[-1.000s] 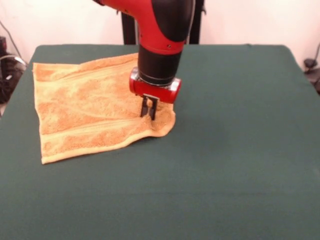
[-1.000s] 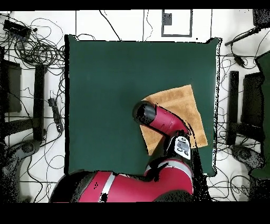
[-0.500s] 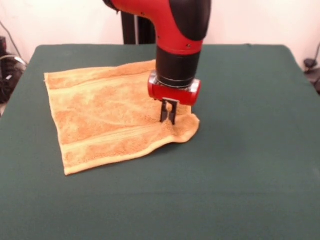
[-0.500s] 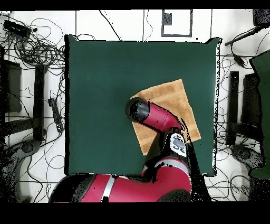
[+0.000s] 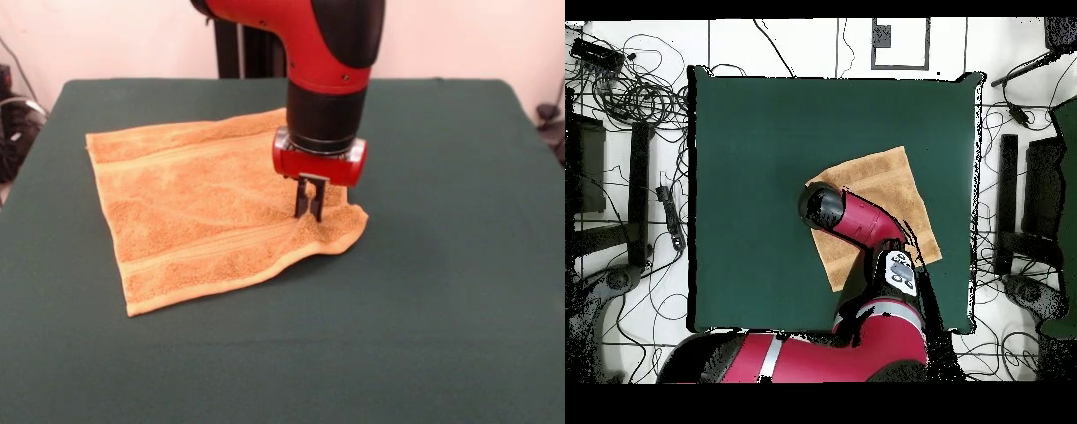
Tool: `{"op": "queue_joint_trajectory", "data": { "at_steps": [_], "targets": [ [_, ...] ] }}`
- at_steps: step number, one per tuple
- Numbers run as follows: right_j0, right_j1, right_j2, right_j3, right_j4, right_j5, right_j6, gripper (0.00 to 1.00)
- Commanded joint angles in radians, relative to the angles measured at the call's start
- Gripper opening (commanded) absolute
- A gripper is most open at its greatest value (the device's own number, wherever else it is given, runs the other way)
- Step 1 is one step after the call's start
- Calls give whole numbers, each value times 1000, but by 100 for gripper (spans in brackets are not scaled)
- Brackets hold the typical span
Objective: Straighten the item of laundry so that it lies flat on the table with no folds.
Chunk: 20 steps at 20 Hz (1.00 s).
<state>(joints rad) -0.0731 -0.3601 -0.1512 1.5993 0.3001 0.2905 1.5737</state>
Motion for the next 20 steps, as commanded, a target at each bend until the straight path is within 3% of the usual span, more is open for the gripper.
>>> {"op": "queue_joint_trajectory", "data": {
  "at_steps": [1, 20],
  "targets": [
    [29, 17, 157, 39, 38, -17, 218, 0],
    [51, 20, 135, 1, 68, 33, 250, 0]
  ]
}}
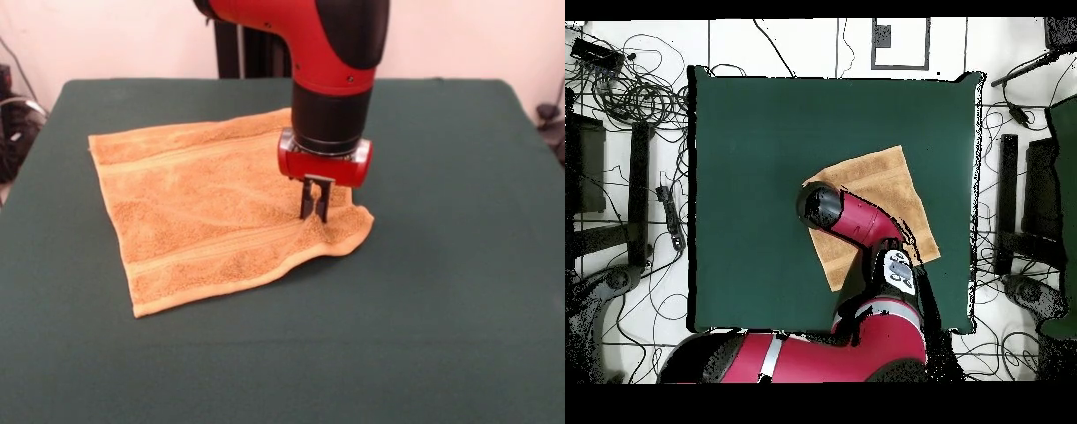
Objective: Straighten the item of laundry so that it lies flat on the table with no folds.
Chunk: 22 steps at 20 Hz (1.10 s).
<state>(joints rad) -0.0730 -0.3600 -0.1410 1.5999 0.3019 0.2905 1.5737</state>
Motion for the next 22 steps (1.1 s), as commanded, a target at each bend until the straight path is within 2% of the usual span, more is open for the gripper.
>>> {"op": "queue_joint_trajectory", "data": {
  "at_steps": [1, 12, 22],
  "targets": [
    [50, 19, 126, 0, 67, 33, 249, 0],
    [65, 5, 112, 10, 83, 45, 266, 0],
    [37, -31, 140, 44, 92, 70, 253, 0]
  ]
}}
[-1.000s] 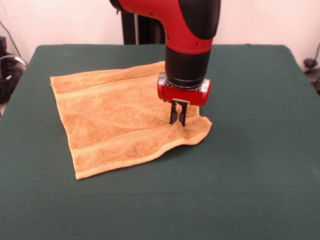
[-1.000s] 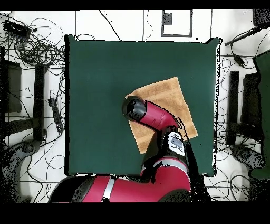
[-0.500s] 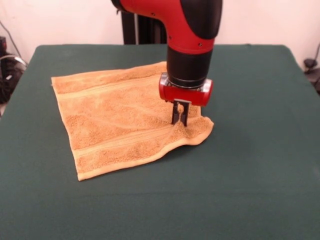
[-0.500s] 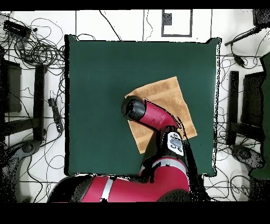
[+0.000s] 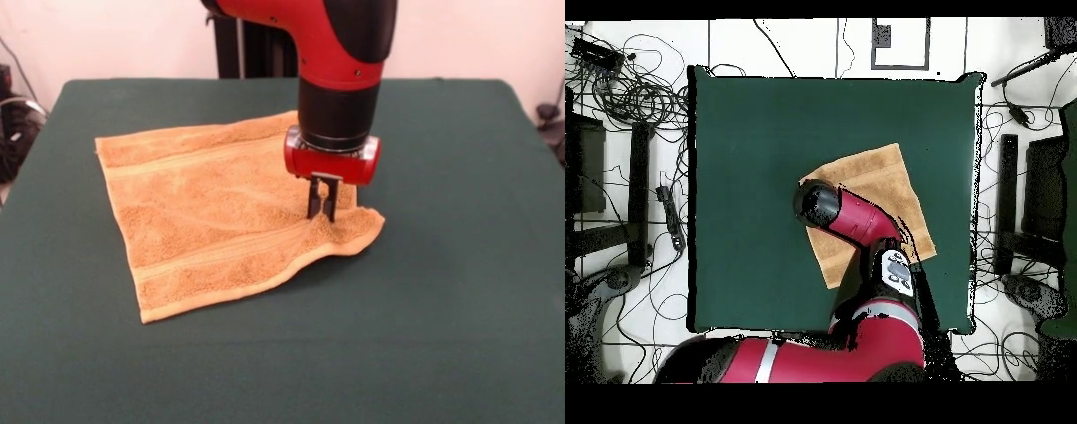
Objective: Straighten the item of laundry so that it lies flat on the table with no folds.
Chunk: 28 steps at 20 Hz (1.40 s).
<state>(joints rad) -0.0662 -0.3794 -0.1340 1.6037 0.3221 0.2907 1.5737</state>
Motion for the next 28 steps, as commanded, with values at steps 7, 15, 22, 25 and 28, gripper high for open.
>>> {"op": "queue_joint_trajectory", "data": {
  "at_steps": [7, 15, 22, 25, 28],
  "targets": [
    [49, -43, 100, 30, 75, 147, 266, 0],
    [20, -54, 136, 79, 57, 48, 238, 0],
    [11, -49, 152, 94, 41, -6, 228, 0],
    [17, -44, 146, 90, 32, -12, 223, 0],
    [-7, -40, 172, 104, 23, -19, 203, 0]
  ]
}}
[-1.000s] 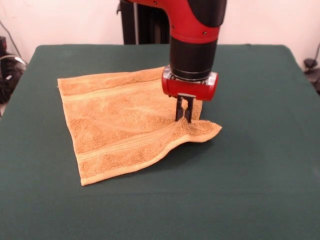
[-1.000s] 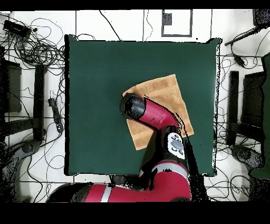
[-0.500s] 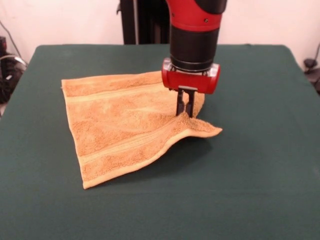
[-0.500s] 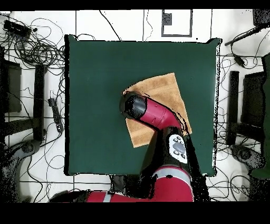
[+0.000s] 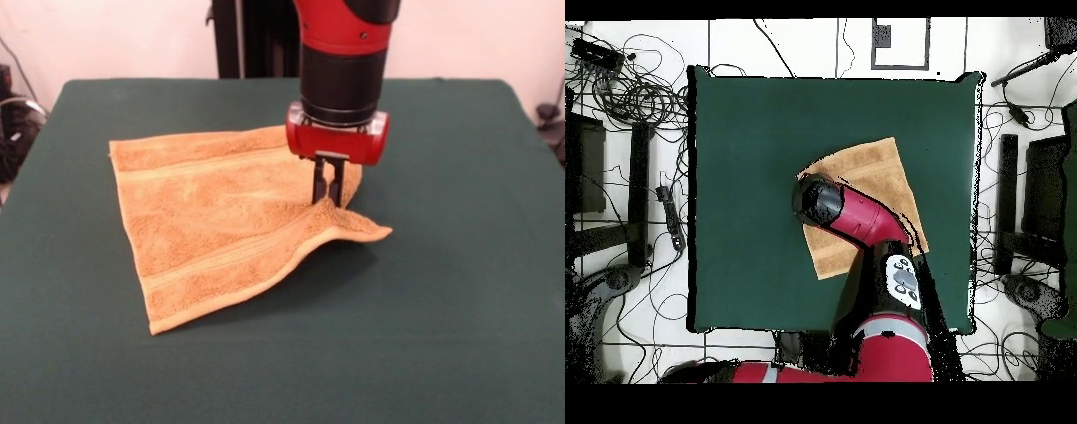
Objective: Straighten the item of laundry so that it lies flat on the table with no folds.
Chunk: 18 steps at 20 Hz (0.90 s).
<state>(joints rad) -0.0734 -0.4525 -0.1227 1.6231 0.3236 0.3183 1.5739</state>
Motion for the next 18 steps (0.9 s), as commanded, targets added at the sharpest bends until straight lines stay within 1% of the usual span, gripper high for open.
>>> {"op": "queue_joint_trajectory", "data": {
  "at_steps": [1, 5, 12, 18],
  "targets": [
    [-7, 39, 167, 91, 18, -63, 202, 0],
    [-7, 74, 167, 103, -5, -126, 208, 0],
    [7, 112, 145, 78, -17, -154, 195, 0],
    [-6, 142, 147, 64, -22, -187, 185, 0]
  ]
}}
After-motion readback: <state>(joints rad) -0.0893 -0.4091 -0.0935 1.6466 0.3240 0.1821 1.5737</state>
